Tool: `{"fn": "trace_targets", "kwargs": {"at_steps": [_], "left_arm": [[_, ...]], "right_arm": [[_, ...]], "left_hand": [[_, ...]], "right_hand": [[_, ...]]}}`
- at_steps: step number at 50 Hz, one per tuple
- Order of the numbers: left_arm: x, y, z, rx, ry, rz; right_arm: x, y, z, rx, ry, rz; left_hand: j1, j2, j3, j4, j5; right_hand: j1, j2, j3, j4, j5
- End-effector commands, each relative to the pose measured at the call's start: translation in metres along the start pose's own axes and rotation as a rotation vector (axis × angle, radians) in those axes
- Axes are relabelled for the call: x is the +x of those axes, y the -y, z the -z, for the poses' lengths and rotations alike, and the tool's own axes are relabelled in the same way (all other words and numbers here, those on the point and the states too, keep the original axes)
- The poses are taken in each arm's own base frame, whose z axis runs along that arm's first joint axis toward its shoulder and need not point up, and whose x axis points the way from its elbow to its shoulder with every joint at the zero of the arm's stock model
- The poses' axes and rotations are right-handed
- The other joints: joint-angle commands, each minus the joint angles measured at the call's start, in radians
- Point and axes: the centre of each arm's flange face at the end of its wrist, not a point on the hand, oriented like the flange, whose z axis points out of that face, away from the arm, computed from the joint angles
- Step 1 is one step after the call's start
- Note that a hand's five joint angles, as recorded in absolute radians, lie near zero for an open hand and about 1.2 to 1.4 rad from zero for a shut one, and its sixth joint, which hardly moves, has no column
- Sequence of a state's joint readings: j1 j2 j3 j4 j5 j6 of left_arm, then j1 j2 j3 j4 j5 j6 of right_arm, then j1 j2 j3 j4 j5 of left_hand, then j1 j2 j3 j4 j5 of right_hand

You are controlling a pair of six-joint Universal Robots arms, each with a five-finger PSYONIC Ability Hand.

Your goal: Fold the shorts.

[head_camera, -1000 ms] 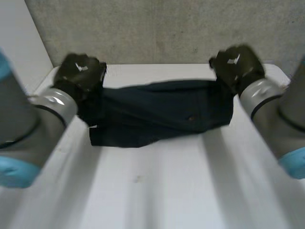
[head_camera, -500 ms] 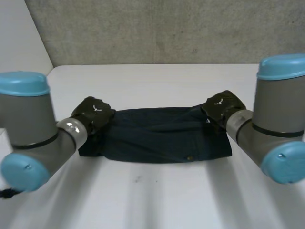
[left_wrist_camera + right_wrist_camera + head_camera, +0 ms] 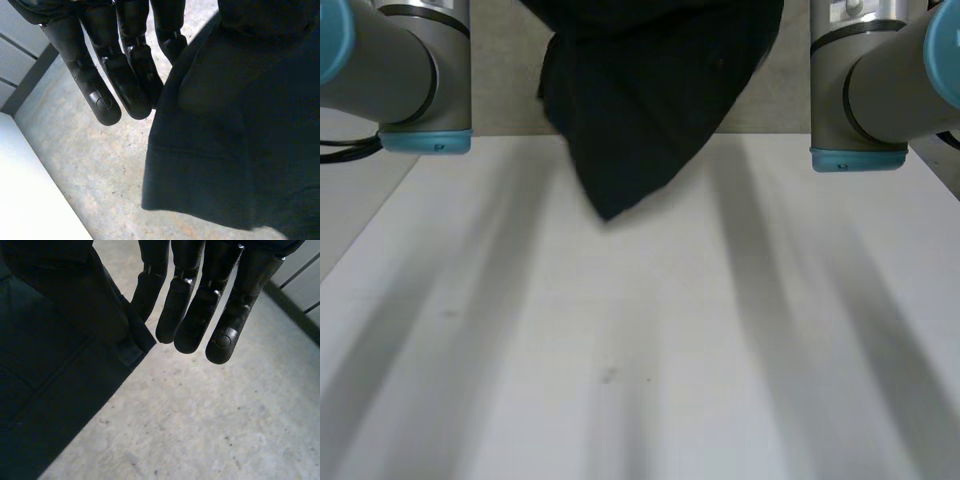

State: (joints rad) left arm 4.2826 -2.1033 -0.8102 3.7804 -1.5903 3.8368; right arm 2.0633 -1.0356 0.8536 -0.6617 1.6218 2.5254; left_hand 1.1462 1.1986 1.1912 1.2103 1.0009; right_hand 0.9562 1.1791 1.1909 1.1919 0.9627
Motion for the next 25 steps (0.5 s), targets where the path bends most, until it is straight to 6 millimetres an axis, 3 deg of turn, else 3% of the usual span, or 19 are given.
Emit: {"fn": "trace_targets", "kwargs": {"at_steps": [1, 4, 5, 7, 8, 9, 10, 12, 16, 20, 25], "left_arm": [[0.016, -0.025, 0.059, -0.193, -0.149, 0.089], [0.026, -0.038, 0.089, -0.275, -0.213, 0.094], [0.033, -0.047, 0.112, -0.334, -0.259, 0.093], [0.040, -0.055, 0.137, -0.400, -0.308, 0.091], [0.044, -0.058, 0.149, -0.426, -0.332, 0.093], [0.050, -0.062, 0.174, -0.479, -0.382, 0.096], [0.053, -0.065, 0.187, -0.505, -0.408, 0.097], [0.060, -0.067, 0.220, -0.566, -0.488, 0.108], [0.073, -0.059, 0.267, -0.622, -0.625, 0.136], [0.075, -0.053, 0.292, -0.658, -0.695, 0.149], [0.069, -0.049, 0.304, -0.686, -0.717, 0.150]], "right_arm": [[-0.023, -0.035, 0.047, -0.256, 0.186, 0.009], [-0.031, -0.053, 0.075, -0.375, 0.265, 0.018], [-0.034, -0.058, 0.084, -0.406, 0.288, 0.019], [-0.039, -0.067, 0.103, -0.472, 0.335, 0.025], [-0.044, -0.077, 0.124, -0.546, 0.389, 0.029], [-0.047, -0.081, 0.134, -0.581, 0.419, 0.029], [-0.049, -0.085, 0.146, -0.620, 0.448, 0.031], [-0.056, -0.096, 0.181, -0.731, 0.541, 0.030], [-0.057, -0.101, 0.221, -0.858, 0.635, 0.016], [-0.057, -0.099, 0.246, -0.935, 0.674, -0.030], [-0.048, -0.085, 0.254, -0.949, 0.683, -0.061]], "left_hand": [[0.250, 0.198, 0.205, 0.186, 0.221], [0.250, 0.198, 0.205, 0.186, 0.221], [0.250, 0.198, 0.205, 0.186, 0.221], [0.250, 0.198, 0.205, 0.186, 0.221], [0.250, 0.198, 0.205, 0.186, 0.221], [0.250, 0.198, 0.205, 0.186, 0.221], [0.250, 0.198, 0.205, 0.186, 0.221], [0.250, 0.198, 0.205, 0.186, 0.221], [0.250, 0.198, 0.205, 0.186, 0.221], [0.250, 0.198, 0.205, 0.186, 0.221], [0.250, 0.198, 0.205, 0.186, 0.221]], "right_hand": [[0.440, 0.217, 0.205, 0.204, 0.259], [0.440, 0.217, 0.205, 0.204, 0.259], [0.440, 0.217, 0.205, 0.204, 0.259], [0.440, 0.217, 0.205, 0.204, 0.259], [0.440, 0.217, 0.205, 0.204, 0.259], [0.440, 0.217, 0.205, 0.204, 0.259], [0.440, 0.217, 0.205, 0.204, 0.259], [0.440, 0.217, 0.205, 0.204, 0.259], [0.440, 0.217, 0.205, 0.204, 0.259], [0.440, 0.217, 0.205, 0.204, 0.259], [0.440, 0.217, 0.205, 0.204, 0.259]]}}
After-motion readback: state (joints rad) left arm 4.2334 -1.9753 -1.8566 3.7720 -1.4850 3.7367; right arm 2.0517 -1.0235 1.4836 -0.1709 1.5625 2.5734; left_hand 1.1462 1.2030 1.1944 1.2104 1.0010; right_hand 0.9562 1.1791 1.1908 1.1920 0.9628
